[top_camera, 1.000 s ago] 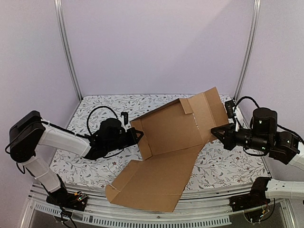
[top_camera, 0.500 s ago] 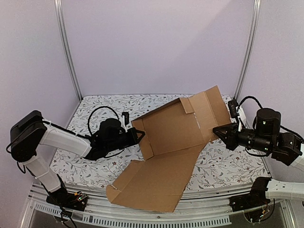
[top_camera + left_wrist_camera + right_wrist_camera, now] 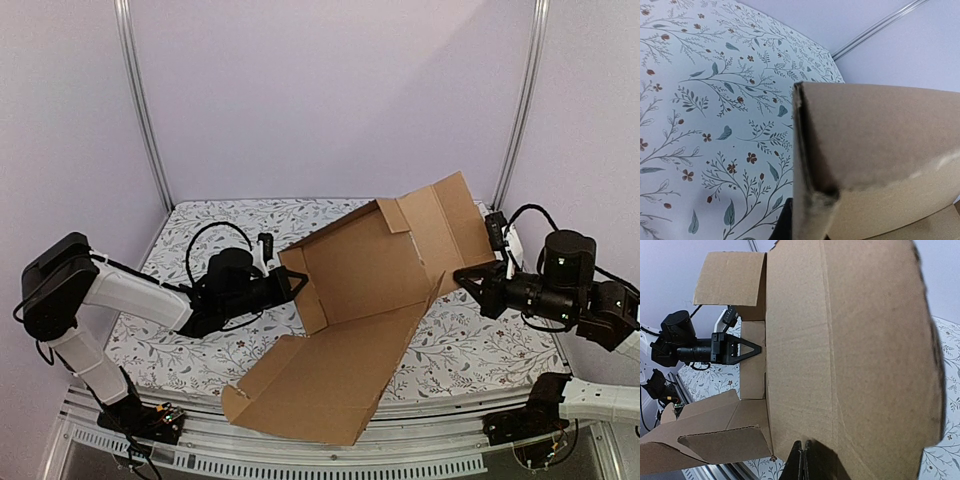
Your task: Fold the paper box
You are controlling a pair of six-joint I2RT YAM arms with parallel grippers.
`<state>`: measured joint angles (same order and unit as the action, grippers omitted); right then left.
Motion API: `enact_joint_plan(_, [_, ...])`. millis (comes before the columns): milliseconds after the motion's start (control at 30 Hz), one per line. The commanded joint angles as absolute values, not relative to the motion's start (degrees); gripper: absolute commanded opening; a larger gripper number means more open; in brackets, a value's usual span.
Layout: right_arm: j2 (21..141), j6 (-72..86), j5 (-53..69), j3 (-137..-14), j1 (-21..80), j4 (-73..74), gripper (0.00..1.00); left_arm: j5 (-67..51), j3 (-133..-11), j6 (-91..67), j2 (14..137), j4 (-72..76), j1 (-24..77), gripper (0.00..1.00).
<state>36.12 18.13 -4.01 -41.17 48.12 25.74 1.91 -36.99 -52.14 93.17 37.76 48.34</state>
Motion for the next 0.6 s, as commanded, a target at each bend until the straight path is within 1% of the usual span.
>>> enact_joint_plan(0, [35.07, 17.62, -3.36, -40.74, 48.41, 26.87, 0.0, 0.44, -37.36, -52.2, 93.45, 40.52, 48.34, 0.0])
enact_joint_plan(333, [38.0, 18.05, 7.29, -40.61, 48.4, 21.88, 0.0, 0.82, -38.47, -51.82, 93.45, 38.75, 48.43, 0.0])
enact_joint_plan(567, [40.13, 20.46, 9.97, -39.73, 48.57, 17.6, 0.0, 2.25, -38.75, -51.59, 93.06, 37.4, 48.56, 0.0])
